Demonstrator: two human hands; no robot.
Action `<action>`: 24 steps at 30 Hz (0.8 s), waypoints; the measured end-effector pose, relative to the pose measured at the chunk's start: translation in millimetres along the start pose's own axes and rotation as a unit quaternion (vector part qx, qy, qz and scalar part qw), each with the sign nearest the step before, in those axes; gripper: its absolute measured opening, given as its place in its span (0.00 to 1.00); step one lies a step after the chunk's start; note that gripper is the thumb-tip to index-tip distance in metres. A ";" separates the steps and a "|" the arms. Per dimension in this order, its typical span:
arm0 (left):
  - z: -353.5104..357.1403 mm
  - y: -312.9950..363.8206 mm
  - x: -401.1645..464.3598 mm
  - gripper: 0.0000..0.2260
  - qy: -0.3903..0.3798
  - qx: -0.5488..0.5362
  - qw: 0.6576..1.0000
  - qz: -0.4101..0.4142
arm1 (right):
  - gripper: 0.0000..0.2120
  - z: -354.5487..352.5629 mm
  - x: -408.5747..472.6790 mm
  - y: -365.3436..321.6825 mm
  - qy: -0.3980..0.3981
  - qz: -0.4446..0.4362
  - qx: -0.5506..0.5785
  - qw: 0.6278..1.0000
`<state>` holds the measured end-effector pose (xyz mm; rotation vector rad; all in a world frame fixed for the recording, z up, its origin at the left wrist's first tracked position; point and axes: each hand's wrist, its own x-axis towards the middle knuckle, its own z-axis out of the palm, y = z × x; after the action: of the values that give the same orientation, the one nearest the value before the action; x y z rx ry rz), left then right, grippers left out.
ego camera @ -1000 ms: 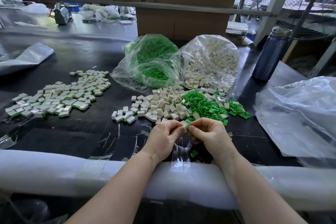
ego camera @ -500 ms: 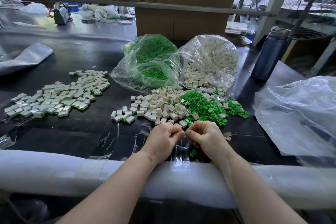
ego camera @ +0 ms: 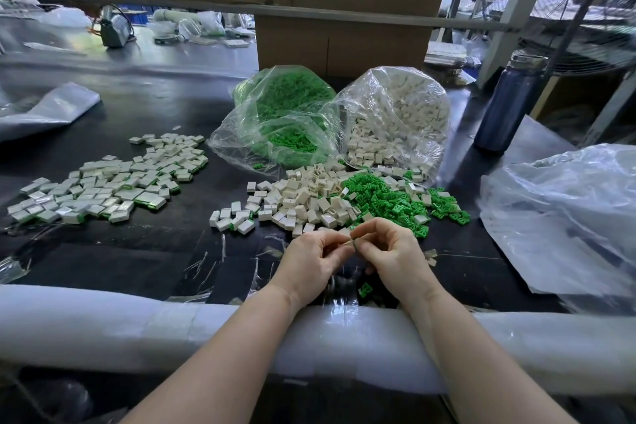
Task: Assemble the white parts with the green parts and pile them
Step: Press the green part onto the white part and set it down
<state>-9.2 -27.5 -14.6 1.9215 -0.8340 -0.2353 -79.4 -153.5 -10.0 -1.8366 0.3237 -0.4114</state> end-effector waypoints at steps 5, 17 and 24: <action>0.1 -2.1 0.0 0.09 0.003 -0.007 1.000 -0.011 | 0.10 0.2 1.9 1.8 0.015 0.006 0.016 1.000; -2.4 -4.2 1.7 0.05 0.017 -0.050 0.998 -0.025 | 0.06 -0.9 1.3 1.3 0.000 0.012 0.082 0.997; -3.3 -2.1 1.2 0.05 0.002 -0.061 0.998 -0.034 | 0.07 -0.3 1.7 2.5 -0.002 0.018 0.057 0.998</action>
<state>-5.7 -25.4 -14.6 1.8375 -0.7362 -0.3155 -78.1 -155.3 -12.0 -1.7177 0.3234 -0.3926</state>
